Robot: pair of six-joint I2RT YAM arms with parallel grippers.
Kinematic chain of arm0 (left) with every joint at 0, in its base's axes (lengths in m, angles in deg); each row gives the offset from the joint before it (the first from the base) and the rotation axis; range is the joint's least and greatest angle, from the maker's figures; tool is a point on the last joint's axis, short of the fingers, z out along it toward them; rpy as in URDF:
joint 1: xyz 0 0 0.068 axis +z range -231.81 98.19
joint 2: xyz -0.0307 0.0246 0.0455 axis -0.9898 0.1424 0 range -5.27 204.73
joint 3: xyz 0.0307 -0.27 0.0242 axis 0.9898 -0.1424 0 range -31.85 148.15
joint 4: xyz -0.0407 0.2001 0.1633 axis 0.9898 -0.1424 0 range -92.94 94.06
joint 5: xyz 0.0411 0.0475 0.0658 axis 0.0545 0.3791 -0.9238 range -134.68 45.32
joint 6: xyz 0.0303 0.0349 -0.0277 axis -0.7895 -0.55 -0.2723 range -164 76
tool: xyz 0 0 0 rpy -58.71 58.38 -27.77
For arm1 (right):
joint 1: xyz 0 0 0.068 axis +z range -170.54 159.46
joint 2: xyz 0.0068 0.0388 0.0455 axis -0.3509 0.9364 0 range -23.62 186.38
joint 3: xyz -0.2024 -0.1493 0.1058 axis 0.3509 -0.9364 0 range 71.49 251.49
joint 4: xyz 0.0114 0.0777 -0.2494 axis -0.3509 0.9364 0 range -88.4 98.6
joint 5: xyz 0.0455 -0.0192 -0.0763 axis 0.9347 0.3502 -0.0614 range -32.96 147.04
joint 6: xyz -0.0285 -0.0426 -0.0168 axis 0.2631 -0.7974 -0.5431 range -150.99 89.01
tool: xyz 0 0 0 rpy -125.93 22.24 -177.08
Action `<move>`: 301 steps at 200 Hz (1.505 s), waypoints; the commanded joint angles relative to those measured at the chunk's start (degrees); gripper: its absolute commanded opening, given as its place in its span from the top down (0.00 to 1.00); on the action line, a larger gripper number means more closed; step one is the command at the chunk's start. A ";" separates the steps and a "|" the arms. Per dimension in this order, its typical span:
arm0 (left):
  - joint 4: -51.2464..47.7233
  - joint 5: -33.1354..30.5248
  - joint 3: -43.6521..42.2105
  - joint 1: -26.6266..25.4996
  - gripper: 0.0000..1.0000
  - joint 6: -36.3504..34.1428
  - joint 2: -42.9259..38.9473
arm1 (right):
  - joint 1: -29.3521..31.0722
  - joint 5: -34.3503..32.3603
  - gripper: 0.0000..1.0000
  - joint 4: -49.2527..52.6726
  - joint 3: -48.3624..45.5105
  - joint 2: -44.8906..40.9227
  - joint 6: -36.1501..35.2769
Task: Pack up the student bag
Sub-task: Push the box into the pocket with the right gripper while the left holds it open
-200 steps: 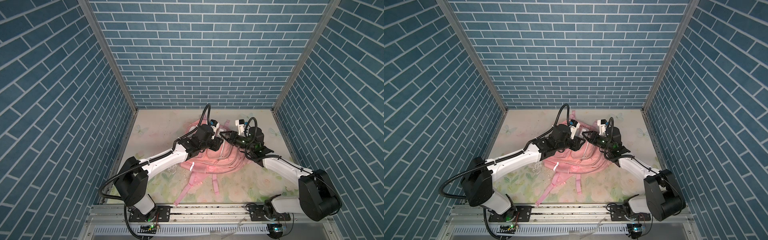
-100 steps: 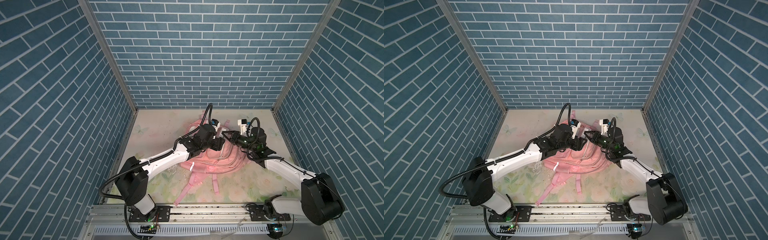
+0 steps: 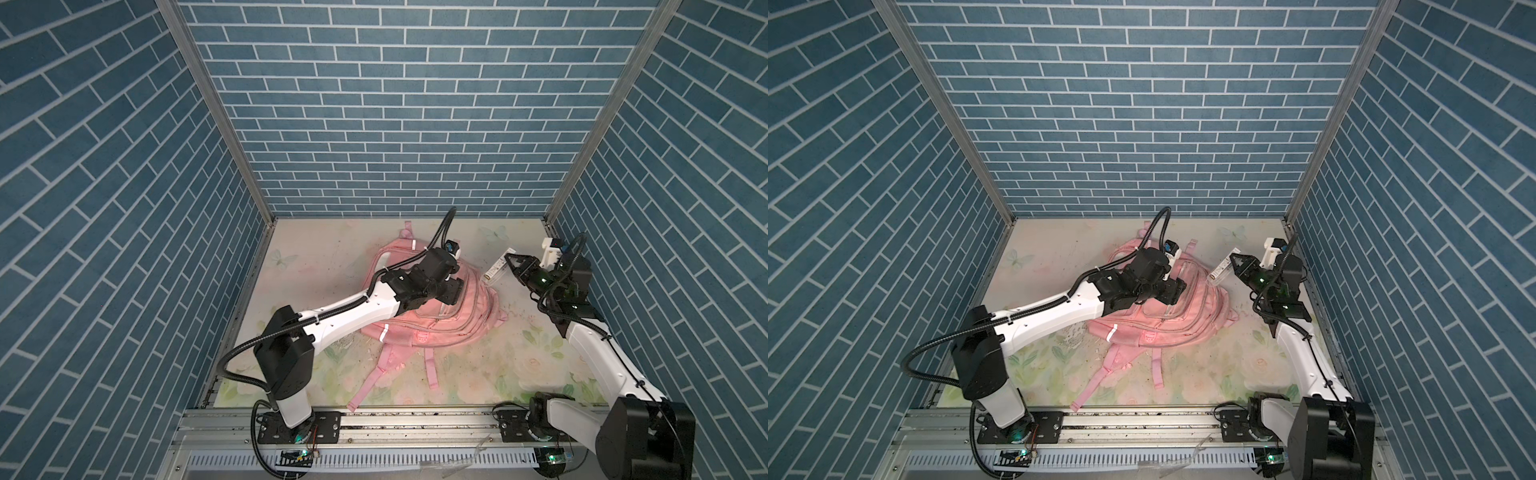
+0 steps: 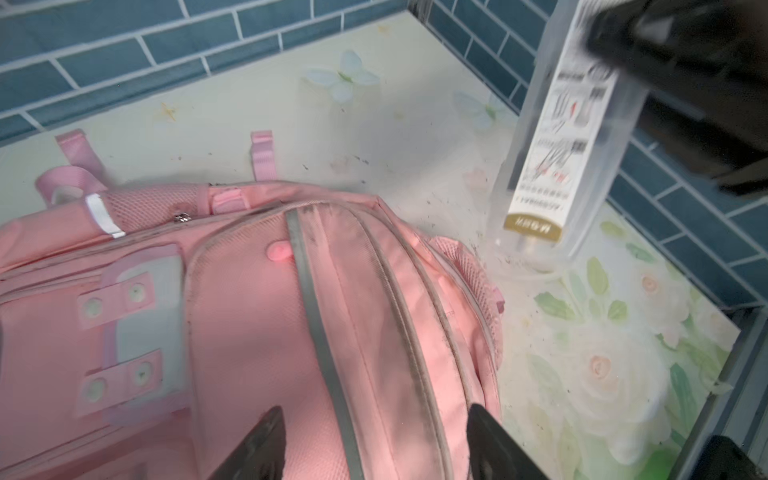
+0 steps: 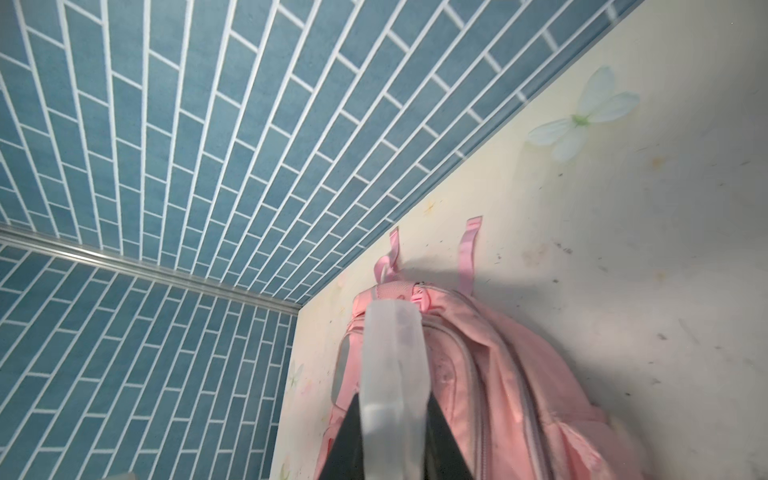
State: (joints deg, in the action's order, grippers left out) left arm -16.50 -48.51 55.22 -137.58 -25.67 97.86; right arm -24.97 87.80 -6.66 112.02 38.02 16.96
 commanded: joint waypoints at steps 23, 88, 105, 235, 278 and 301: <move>-11.88 -3.74 12.52 -4.03 0.30 -1.77 10.04 | -5.04 1.75 0.89 5.02 -1.77 -3.92 -4.54; -21.97 -7.88 24.62 -6.87 0.30 -0.16 19.51 | -6.68 4.33 0.89 4.88 -3.79 -4.39 -5.38; -24.11 -8.26 26.45 -6.87 0.30 0.30 21.57 | -6.96 4.88 0.89 5.36 -4.14 -4.74 -6.12; -25.94 -12.81 26.91 -4.63 0.75 3.73 19.70 | -7.44 7.05 0.92 5.51 -4.78 -5.96 -5.77; -23.33 -12.63 25.33 -3.41 1.00 3.65 15.93 | -7.35 9.56 0.92 4.65 -4.23 -5.45 -3.82; -20.23 -11.90 22.24 -3.00 1.00 4.56 12.49 | -5.14 10.84 0.93 1.93 -4.89 -4.67 0.18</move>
State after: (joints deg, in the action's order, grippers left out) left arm -40.56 -59.44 79.94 -141.84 -22.13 115.07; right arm -32.07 96.04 -0.67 107.57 32.82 13.09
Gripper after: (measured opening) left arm 0.087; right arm 0.205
